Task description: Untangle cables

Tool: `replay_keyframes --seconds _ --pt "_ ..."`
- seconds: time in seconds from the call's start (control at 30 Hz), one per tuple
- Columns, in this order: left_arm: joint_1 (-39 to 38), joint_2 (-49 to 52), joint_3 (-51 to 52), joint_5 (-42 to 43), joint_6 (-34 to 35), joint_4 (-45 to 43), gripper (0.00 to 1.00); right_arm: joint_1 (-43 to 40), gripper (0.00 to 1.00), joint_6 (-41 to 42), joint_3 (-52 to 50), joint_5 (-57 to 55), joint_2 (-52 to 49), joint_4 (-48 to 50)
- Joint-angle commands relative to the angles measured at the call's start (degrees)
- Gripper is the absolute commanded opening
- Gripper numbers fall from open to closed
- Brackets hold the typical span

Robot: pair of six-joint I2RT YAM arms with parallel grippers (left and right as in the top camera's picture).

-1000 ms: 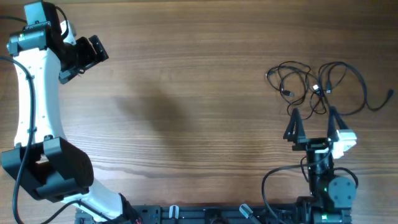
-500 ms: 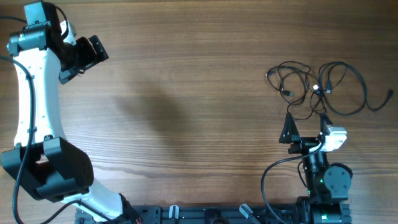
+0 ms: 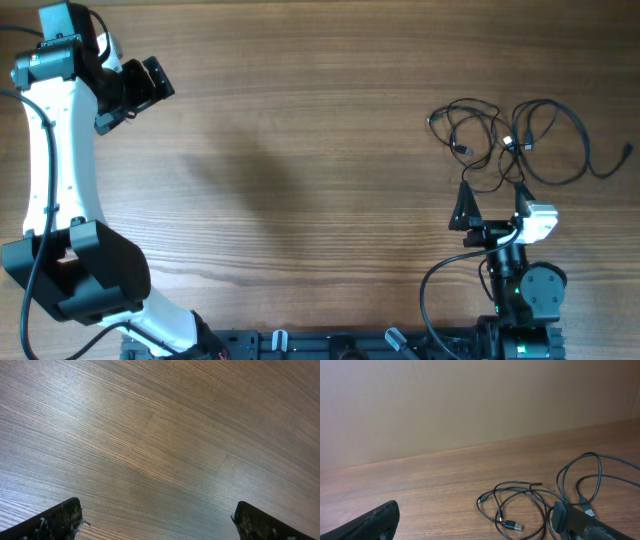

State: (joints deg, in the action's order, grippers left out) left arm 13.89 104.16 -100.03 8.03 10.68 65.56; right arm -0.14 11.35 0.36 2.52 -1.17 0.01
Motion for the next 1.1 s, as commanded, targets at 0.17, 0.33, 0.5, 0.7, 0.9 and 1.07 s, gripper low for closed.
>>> replay_keyframes --seconds 0.17,0.33,0.5,0.7,0.9,1.07 --pt "0.26 0.00 -0.37 0.46 0.50 -0.02 1.00 0.28 1.00 0.68 -0.07 0.11 0.96 0.11" --pt "0.20 -0.02 -0.37 0.46 0.50 -0.02 1.00 0.28 1.00 0.68 -0.07 0.09 0.96 0.11" --pt "0.00 -5.38 -0.37 0.46 0.50 -0.02 1.00 0.28 1.00 0.68 -0.07 0.09 0.96 0.11" --pt "-0.04 -15.56 -0.37 -0.11 0.28 3.06 1.00 0.28 1.00 0.68 -0.07 0.09 0.96 0.11" --pt "-4.44 -17.18 6.95 0.07 -1.46 -8.31 1.00 0.31 1.00 0.68 -0.07 0.09 0.96 0.11" --pt "-8.26 -17.44 19.69 0.09 -1.46 -24.70 1.00 0.28 1.00 0.68 -0.07 0.09 0.96 0.11"
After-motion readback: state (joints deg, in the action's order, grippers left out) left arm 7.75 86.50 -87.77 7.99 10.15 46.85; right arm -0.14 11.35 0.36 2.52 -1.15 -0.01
